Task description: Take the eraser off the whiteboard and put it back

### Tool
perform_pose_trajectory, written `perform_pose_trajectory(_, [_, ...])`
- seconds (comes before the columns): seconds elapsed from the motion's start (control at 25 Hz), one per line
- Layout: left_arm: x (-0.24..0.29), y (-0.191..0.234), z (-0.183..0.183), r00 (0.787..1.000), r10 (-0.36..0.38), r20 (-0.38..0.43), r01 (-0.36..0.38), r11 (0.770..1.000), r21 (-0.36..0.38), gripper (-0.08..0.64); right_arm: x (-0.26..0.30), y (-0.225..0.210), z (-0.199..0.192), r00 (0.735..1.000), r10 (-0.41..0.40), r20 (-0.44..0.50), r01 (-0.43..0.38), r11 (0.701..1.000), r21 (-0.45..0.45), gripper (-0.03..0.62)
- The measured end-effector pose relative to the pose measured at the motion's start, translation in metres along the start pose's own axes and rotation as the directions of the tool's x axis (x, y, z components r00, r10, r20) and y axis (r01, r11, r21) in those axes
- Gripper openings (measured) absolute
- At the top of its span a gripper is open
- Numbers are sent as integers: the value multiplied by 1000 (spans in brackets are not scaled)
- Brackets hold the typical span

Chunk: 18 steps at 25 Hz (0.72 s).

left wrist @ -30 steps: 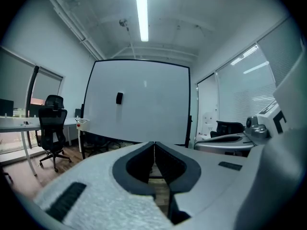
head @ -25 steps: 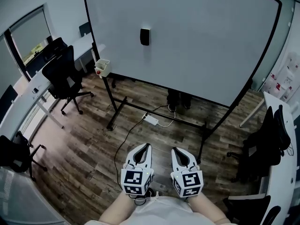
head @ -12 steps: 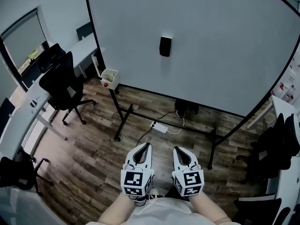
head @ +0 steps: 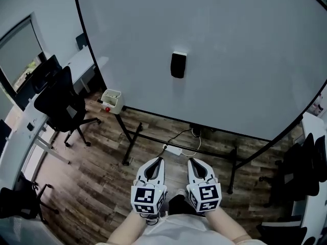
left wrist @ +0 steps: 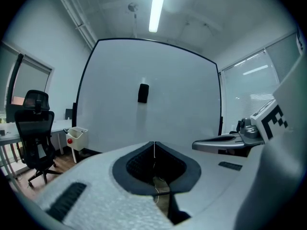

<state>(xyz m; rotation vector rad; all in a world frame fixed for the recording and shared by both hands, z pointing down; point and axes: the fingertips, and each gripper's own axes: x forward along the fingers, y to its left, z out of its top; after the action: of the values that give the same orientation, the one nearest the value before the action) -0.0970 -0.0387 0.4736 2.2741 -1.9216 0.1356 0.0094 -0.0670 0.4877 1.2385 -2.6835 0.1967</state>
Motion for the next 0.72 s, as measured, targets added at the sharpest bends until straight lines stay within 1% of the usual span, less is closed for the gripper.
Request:
perform_pose_trajectory(0.24, [81,16,37,999,-15,31,14,999,31,18,60,-47,31,1000,6,30,-6,1000,-11,28])
perform_pose_trajectory(0.4, [125,16,50,998,-33,50,31,998,47,18,88,-77,39,999,13,36,-12,1000,-24,28])
perform_pose_trajectory(0.56, [159,17,61,997,-53,63,50,998,39,18,111,-107,47,999,-17,47,18,1000,-19,28])
perform_pose_trajectory(0.72, [176,24,77,995,-59,86,55,997,49,18,123,-119,60,997,-48,64,49,999,-23,28])
